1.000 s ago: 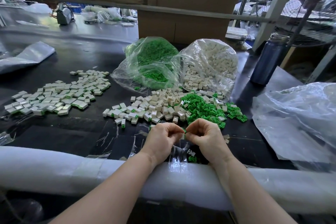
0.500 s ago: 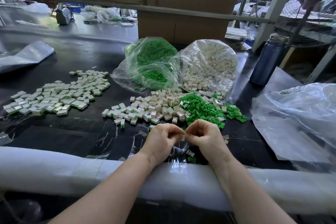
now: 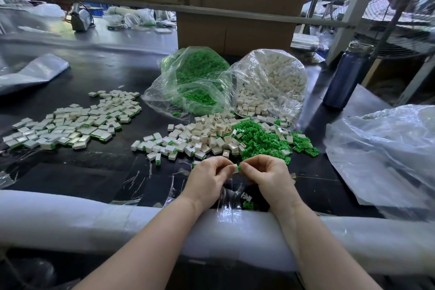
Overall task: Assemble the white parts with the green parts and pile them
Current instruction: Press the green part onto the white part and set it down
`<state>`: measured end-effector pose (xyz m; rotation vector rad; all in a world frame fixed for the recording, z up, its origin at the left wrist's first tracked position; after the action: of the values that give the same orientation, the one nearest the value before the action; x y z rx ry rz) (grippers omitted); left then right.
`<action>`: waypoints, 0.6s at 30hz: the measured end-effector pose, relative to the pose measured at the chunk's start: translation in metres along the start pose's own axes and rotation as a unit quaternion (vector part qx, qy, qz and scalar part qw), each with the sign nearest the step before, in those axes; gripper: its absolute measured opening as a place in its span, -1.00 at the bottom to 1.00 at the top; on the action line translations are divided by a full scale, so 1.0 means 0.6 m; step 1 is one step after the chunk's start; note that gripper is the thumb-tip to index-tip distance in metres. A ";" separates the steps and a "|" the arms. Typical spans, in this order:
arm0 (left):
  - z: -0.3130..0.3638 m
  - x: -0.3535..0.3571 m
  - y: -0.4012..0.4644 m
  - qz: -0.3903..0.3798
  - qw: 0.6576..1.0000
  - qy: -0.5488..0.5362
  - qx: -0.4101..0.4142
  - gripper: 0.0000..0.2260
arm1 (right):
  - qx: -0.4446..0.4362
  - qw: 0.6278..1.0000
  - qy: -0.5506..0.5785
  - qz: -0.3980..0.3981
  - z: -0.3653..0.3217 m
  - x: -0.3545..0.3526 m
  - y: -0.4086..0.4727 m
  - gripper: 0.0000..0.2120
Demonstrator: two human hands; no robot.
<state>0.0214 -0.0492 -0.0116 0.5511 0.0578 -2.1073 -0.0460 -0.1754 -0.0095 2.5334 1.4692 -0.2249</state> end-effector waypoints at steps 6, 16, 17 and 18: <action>-0.004 -0.002 0.002 -0.013 1.000 -0.018 -0.019 -0.88 | -0.001 0.999 -0.049 -0.009 -0.001 0.007 0.003 -0.84; -0.005 0.001 0.002 -0.022 1.000 0.004 -0.020 -0.89 | 0.005 0.997 -0.067 -0.039 0.002 0.009 0.003 -0.81; -0.005 0.001 0.003 -0.018 1.000 0.006 -0.018 -0.89 | 0.004 0.997 -0.070 -0.030 0.002 0.009 0.004 -0.81; -0.004 0.002 0.003 -0.014 1.000 0.007 -0.017 -0.88 | 0.002 0.997 -0.077 -0.021 0.003 0.009 0.005 -0.82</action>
<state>0.0233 -0.0507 -0.0139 0.5481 0.1086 -2.1254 -0.0406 -0.1726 -0.0122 2.4276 1.4653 -0.4198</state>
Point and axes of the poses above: each hand's wrist, its own y-axis towards the middle knuckle, its own x-axis out of the palm, z = x × y, the point moved 4 cm from there along y, towards the middle knuckle, and after that the axes turned 3 degrees about -y, right-handed, at the moved point
